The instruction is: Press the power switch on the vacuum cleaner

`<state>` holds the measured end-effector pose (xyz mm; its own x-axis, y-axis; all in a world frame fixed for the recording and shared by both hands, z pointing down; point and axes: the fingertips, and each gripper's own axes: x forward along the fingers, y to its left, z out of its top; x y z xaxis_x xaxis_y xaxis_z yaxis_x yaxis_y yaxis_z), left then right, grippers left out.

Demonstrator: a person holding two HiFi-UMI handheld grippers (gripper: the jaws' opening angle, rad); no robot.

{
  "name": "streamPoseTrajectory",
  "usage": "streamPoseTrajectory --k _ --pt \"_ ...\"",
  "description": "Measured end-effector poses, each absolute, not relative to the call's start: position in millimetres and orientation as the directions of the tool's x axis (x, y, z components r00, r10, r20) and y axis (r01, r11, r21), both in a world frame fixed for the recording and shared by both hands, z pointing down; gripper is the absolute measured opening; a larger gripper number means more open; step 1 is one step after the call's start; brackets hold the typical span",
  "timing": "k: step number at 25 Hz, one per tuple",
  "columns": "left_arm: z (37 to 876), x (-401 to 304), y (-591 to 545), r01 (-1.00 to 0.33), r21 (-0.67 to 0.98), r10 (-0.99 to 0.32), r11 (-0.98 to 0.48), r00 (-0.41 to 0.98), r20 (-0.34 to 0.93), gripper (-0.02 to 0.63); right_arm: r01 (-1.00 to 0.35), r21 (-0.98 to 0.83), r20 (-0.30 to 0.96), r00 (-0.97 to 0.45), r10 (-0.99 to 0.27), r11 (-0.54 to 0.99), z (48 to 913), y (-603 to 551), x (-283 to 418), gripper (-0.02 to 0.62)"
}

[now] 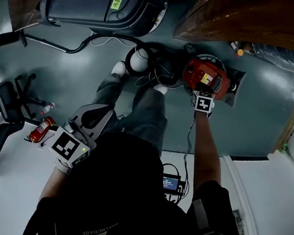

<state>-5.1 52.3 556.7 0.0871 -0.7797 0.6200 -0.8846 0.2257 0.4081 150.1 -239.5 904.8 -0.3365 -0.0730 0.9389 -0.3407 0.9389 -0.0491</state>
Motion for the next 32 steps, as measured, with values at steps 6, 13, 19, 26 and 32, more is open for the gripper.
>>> streamPoseTrajectory --k 6,13,19,26,32 --pt "589 -1 57 -0.870 0.419 -0.756 0.261 0.086 0.649 0.014 -0.281 -0.049 0.955 -0.295 -0.038 0.958 952 -241 147 0.028" --pt "622 0 56 -0.846 0.427 -0.761 0.318 0.041 0.648 0.014 -0.235 -0.005 0.972 -0.230 -0.051 0.972 989 -253 144 0.028" --pt "637 5 57 -0.837 0.432 -0.753 0.336 0.037 0.657 0.014 -0.246 0.010 0.980 -0.190 -0.058 0.969 1013 -265 145 0.028" --pt "647 7 57 -0.825 0.438 -0.754 0.357 0.023 0.657 0.014 -0.207 0.007 0.985 -0.167 -0.043 0.978 1025 -263 148 0.028" --pt "653 8 62 -0.817 0.439 -0.746 0.374 0.016 0.666 0.015 -0.186 0.014 0.985 -0.164 -0.045 0.983 1031 -261 147 0.028"
